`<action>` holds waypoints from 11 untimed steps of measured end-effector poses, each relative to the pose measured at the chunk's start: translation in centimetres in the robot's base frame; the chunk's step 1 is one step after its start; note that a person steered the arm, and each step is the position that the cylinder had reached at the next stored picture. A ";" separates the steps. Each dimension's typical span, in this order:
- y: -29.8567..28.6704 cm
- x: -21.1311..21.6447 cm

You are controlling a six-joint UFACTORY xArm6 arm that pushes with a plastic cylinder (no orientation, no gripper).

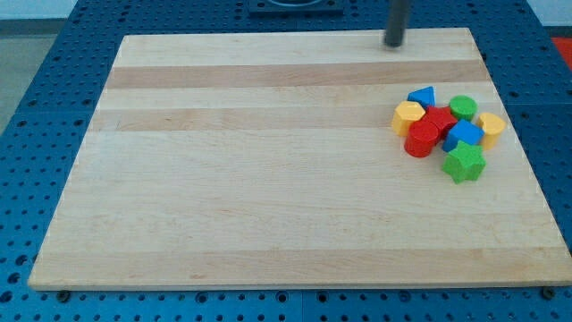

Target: Push the yellow heart into the blue cube

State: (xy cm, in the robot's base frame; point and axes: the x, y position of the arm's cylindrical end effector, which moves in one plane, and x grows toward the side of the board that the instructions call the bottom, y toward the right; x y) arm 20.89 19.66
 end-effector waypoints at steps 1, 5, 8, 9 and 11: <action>4.2 -1.5; 10.0 8.8; 9.4 19.2; 8.1 21.3; 6.6 24.0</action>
